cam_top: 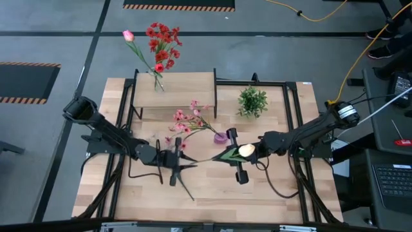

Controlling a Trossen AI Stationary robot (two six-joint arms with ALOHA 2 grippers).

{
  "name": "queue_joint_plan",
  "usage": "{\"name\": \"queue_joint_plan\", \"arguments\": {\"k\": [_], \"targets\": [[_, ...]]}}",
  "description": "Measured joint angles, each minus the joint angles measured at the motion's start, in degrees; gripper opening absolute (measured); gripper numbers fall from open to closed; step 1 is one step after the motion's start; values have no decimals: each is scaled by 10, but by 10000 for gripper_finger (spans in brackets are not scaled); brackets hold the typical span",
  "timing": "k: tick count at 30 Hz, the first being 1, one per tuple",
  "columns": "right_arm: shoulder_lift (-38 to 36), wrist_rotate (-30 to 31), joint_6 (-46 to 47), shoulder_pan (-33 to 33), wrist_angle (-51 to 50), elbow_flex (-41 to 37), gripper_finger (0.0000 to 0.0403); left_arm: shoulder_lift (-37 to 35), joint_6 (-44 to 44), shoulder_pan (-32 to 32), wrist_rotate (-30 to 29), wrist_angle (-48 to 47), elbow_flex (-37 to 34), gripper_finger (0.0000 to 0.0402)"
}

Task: Pick and place flowers into a vace then onto a shelf
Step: Put the yellow tulip into the violet vase

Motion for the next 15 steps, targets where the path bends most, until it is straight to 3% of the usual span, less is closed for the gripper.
{"name": "queue_joint_plan", "arguments": {"k": [8,15], "targets": [[-38,8,28,0,-71,1,2,0,0,-48,-1,0,0,107],[-69,68,46,3,-144,1,2,0,0,-88,-1,0,0,110]]}}
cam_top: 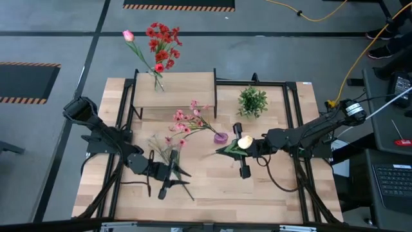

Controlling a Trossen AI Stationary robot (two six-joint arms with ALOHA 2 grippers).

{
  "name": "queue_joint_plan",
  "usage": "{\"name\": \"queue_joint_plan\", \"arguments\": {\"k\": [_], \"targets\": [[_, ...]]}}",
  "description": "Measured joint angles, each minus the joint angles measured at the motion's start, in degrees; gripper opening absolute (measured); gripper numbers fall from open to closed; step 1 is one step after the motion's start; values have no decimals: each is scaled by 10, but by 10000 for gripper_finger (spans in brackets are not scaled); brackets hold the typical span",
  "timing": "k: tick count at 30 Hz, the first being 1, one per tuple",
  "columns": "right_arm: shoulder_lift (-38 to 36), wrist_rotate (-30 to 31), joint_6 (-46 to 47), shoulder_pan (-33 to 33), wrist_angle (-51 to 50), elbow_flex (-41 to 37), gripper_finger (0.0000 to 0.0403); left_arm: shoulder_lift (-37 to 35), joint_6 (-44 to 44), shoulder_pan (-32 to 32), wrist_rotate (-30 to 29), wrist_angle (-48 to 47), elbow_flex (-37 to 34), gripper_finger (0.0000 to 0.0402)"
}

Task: Pick and place flowers into a vace then onto a shelf
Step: Put the yellow tulip into the violet vase

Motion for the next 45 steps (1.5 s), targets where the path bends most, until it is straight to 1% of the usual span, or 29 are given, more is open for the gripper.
{"name": "queue_joint_plan", "arguments": {"k": [4,6,9,13,17,22,27,35,45], "targets": [[-13,2,0,4,-21,0,1,-3,-3,-15,-10,0,0,105],[-18,16,3,4,-39,0,1,-3,-17,-20,-18,-1,0,103],[-25,48,22,4,-88,0,1,-5,-64,-27,-21,-10,0,103],[-30,119,47,4,-151,0,1,-5,-145,-48,-20,-76,0,104],[-31,158,50,4,-159,0,0,-5,-159,-67,-32,-128,0,102],[-31,196,62,-2,-178,0,0,-5,-160,-73,-61,-125,0,98],[-31,203,78,-19,-221,0,0,-5,-160,-72,-65,-125,0,97],[-32,202,75,-47,-237,0,0,-5,-160,-72,-65,-125,0,98],[-52,202,103,-54,-290,0,0,-5,-160,-72,-65,-125,0,97]]}}
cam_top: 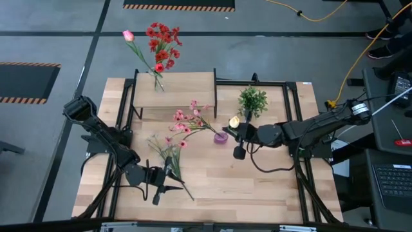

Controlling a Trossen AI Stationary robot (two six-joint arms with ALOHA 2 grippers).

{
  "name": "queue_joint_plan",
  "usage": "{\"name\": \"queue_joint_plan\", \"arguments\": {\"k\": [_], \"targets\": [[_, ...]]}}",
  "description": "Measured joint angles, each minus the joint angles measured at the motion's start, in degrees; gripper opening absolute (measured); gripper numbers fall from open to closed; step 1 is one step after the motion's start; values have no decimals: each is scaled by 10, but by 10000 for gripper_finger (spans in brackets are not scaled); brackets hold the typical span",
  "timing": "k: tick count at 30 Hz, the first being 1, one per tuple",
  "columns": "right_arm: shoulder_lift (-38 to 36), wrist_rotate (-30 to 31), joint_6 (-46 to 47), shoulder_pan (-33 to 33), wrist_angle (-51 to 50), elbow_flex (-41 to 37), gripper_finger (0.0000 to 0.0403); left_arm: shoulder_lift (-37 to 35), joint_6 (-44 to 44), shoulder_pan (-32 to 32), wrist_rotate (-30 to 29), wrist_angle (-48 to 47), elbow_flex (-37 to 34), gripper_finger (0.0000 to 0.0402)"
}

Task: Pick and place flowers into a vace then onto a shelf
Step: Put the yellow tulip into the violet vase

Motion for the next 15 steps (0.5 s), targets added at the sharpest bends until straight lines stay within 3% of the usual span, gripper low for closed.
{"name": "queue_joint_plan", "arguments": {"k": [15], "targets": [[19,0,30,-19,-6,0,0,0,2,0,-1,0,0,97]]}}
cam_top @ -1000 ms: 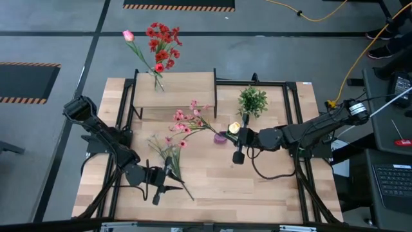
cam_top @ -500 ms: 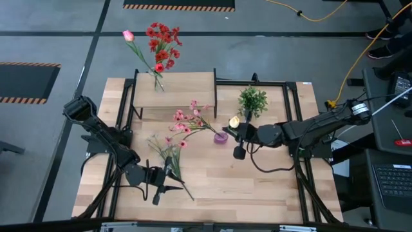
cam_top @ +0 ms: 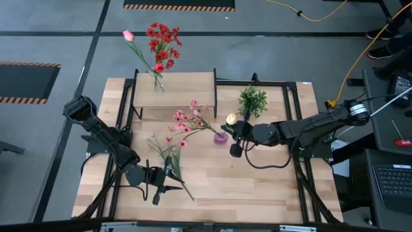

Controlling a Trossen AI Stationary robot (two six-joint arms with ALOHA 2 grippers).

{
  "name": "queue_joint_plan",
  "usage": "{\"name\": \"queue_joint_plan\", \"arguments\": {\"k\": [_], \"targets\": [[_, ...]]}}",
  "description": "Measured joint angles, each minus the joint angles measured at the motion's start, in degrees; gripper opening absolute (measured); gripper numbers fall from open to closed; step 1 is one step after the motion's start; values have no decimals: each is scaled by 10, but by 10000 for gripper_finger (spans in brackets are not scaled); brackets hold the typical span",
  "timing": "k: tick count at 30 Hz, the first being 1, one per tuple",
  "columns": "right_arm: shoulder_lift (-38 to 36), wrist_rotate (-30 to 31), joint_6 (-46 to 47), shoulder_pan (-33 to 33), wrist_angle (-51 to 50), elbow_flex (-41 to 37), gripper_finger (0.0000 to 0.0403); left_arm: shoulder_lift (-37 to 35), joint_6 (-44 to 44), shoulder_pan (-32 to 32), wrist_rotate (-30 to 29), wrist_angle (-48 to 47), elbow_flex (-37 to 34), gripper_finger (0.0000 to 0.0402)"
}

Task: Pick and place flowers into a vace then onto a shelf
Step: Put the yellow tulip into the violet vase

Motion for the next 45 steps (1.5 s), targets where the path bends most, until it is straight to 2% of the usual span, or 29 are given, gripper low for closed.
{"name": "queue_joint_plan", "arguments": {"k": [14,24,31,45], "targets": [[29,0,20,-4,28,-2,0,0,-1,0,0,0,0,98],[29,-2,30,-28,185,-112,0,0,2,0,0,0,0,97],[29,-15,32,-34,248,-155,2,0,13,0,0,0,0,98],[29,-17,49,-34,237,-165,78,0,13,0,0,0,0,98]]}}
